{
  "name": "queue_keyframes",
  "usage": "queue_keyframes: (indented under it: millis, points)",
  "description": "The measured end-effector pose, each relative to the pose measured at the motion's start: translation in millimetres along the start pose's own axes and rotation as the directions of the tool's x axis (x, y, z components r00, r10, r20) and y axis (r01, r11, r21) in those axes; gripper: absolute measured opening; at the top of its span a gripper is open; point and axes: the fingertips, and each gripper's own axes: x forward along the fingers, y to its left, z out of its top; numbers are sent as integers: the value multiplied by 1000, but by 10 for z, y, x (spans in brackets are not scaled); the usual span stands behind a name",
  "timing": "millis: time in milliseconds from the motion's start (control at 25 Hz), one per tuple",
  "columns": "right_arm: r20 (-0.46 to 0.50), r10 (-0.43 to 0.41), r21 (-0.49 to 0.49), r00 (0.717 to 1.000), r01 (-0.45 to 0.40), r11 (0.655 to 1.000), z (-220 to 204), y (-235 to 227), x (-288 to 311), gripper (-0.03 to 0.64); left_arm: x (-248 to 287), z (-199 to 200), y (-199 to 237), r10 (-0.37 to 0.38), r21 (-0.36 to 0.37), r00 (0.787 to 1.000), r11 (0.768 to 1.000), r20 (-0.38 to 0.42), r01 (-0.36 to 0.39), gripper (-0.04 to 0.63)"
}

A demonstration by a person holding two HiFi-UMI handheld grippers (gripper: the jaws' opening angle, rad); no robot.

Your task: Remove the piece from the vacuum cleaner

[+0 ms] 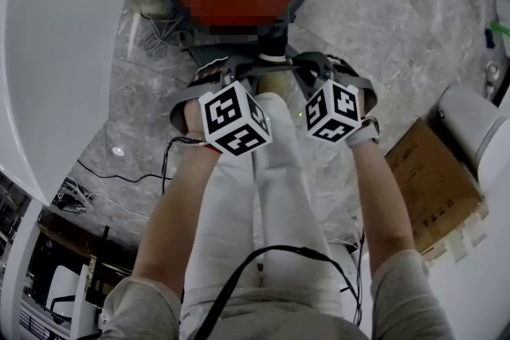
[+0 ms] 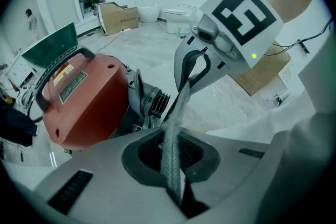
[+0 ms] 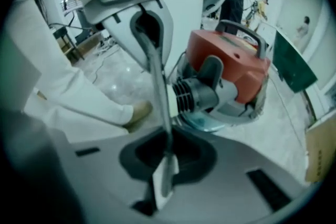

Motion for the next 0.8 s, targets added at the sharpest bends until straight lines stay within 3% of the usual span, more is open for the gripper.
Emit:
queue_keyframes:
  millis: [240, 440, 800]
  points:
    - [-56, -51, -192, 997, 40, 981, 145, 40, -156, 31, 146, -177, 32, -26, -68, 999, 997, -32, 24, 34]
    - [-88, -75, -286, 993, 47, 957, 242, 77, -211, 31, 319, -283, -16, -76, -126, 996, 990, -39, 71, 34]
    - [-75, 30, -39, 997, -33, 999, -19, 11, -59, 31, 27, -47, -93, -85, -89, 996, 993, -17, 83, 34]
